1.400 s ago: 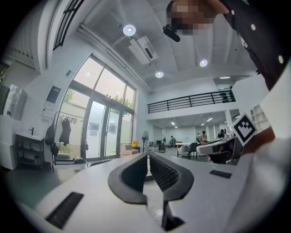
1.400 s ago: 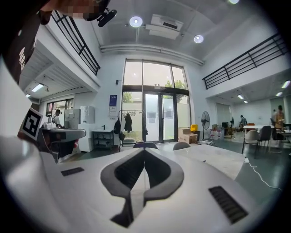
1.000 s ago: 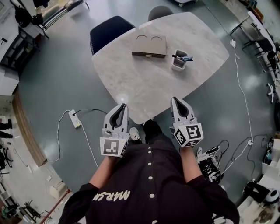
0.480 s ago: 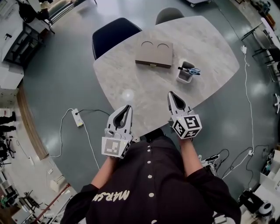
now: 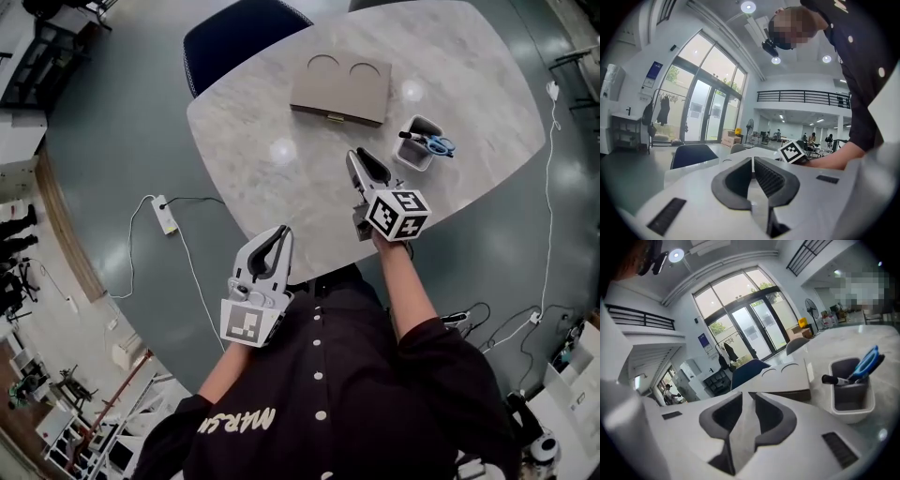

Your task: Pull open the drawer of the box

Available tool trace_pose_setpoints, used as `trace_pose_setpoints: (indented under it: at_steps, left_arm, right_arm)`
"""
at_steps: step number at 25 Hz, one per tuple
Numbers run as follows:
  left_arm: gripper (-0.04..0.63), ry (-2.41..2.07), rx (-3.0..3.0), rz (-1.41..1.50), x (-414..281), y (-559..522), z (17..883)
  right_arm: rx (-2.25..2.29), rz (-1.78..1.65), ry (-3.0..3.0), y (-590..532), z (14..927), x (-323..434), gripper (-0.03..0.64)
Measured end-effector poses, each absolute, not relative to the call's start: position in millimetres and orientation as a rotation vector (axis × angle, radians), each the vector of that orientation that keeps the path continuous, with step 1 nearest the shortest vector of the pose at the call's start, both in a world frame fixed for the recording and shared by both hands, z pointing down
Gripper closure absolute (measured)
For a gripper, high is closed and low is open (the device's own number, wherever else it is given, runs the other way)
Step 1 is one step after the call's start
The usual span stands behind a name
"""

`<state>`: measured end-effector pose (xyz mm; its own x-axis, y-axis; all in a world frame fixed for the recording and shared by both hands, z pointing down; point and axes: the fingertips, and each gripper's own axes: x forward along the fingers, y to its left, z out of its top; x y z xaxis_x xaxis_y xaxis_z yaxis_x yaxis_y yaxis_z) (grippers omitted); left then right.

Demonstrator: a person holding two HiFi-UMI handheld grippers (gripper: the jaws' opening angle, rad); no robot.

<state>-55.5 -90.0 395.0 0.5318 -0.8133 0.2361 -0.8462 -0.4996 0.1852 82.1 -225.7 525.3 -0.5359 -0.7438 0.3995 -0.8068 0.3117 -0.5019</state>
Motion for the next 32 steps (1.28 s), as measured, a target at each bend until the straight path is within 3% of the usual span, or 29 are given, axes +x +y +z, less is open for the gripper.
trace_pose_setpoints:
  at_steps: [9,17,21,25,32]
  left_arm:
    - [0.569,-1.391,2.413,0.23,-44,-118,439]
    - [0.569,-1.391,2.355,0.261,-40,-128,464]
    - [0.569,-1.384,2.338,0.277,-38,-128,475]
    - [0.569,-1.375,2.327,0.29,-35,-129,481]
    - [0.569,-1.369,2.314,0.301,-34,-132,487]
  right_arm:
    - [1.447,1.462,-2.318,-289,617,77,0.548]
    - [1.434,1.797,-2.271,-313,647,68,0.532]
    - [1.439,1.89,-2.253,-315,649,70,0.56]
    - [1.431,1.917,-2.221,-312,648,71,0.523]
    - [1.442,2.009,-2.204,-323,653,71,0.537]
